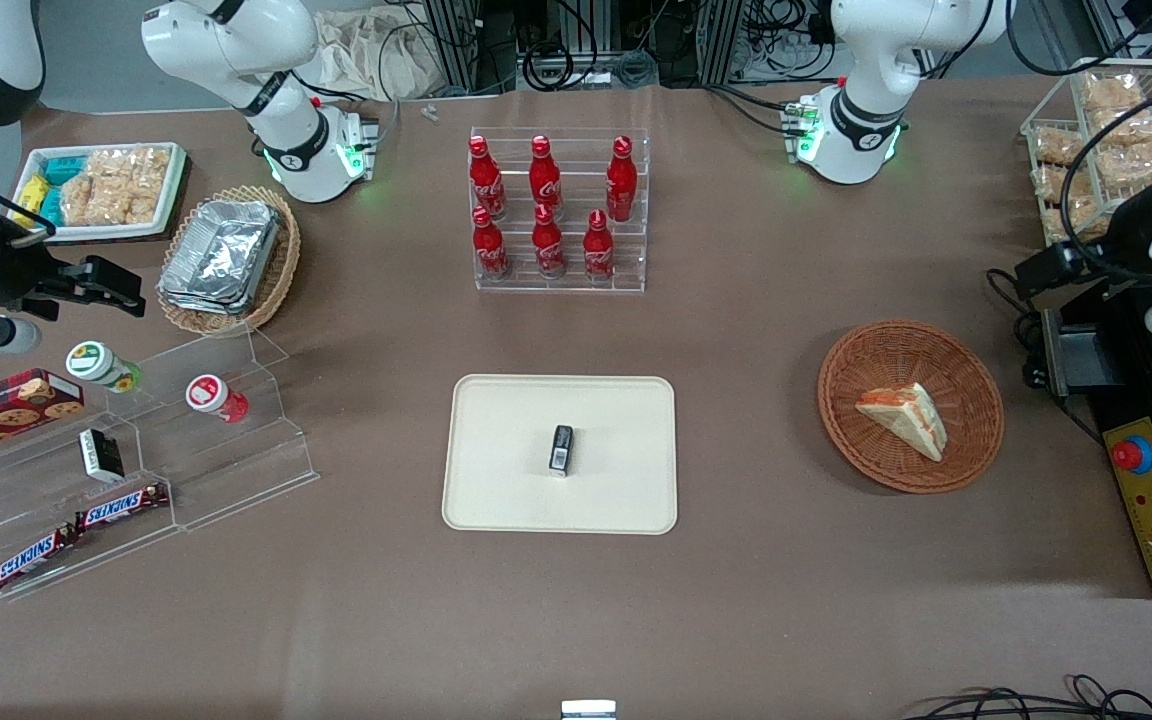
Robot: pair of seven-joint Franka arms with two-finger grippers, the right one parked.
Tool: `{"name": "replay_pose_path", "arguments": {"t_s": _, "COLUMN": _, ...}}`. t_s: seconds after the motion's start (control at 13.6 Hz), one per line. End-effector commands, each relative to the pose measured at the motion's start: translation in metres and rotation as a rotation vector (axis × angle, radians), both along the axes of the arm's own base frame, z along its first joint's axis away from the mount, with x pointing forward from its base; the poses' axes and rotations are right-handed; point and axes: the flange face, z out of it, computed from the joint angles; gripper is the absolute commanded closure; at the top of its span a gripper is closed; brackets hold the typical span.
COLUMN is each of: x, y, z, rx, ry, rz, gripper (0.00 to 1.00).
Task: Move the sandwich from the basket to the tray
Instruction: 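Move the left gripper down into the wicker basket and grasp the sandwich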
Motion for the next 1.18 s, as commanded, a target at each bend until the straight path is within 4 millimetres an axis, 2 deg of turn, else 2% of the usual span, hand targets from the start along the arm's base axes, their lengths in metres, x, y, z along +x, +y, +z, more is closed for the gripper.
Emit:
{"name": "replay_pose_path", "arguments": {"t_s": 0.0, "x": 0.022, "y": -0.005, "z": -0.049, "rx": 0.043, "ry": 0.046, "rz": 0.321, "gripper": 0.0}}
{"name": "replay_pose_path", "arguments": {"t_s": 0.15, "x": 0.026, "y": -0.002, "z": -0.102, "rx": 0.051, "ry": 0.032, "rz": 0.475, "gripper": 0.0}}
{"name": "replay_pose_path", "arguments": {"t_s": 0.29, "x": 0.024, "y": -0.002, "z": -0.168, "rx": 0.063, "ry": 0.025, "rz": 0.597, "gripper": 0.0}}
{"name": "replay_pose_path", "arguments": {"t_s": 0.44, "x": 0.03, "y": -0.001, "z": -0.237, "rx": 0.104, "ry": 0.065, "rz": 0.656, "gripper": 0.0}}
{"name": "replay_pose_path", "arguments": {"t_s": 0.59, "x": 0.038, "y": 0.006, "z": -0.289, "rx": 0.125, "ry": 0.078, "rz": 0.699, "gripper": 0.0}}
{"name": "replay_pose_path", "arguments": {"t_s": 0.66, "x": 0.033, "y": 0.013, "z": -0.312, "rx": 0.129, "ry": 0.076, "rz": 0.711, "gripper": 0.0}}
{"name": "replay_pose_path", "arguments": {"t_s": 0.81, "x": 0.014, "y": 0.022, "z": -0.345, "rx": 0.122, "ry": 0.056, "rz": 0.721, "gripper": 0.0}}
{"name": "replay_pose_path", "arguments": {"t_s": 1.03, "x": -0.001, "y": 0.025, "z": -0.378, "rx": 0.096, "ry": 0.01, "rz": 0.728, "gripper": 0.02}}
{"name": "replay_pose_path", "arguments": {"t_s": 1.1, "x": -0.002, "y": 0.025, "z": -0.382, "rx": 0.095, "ry": 0.007, "rz": 0.732, "gripper": 0.26}}
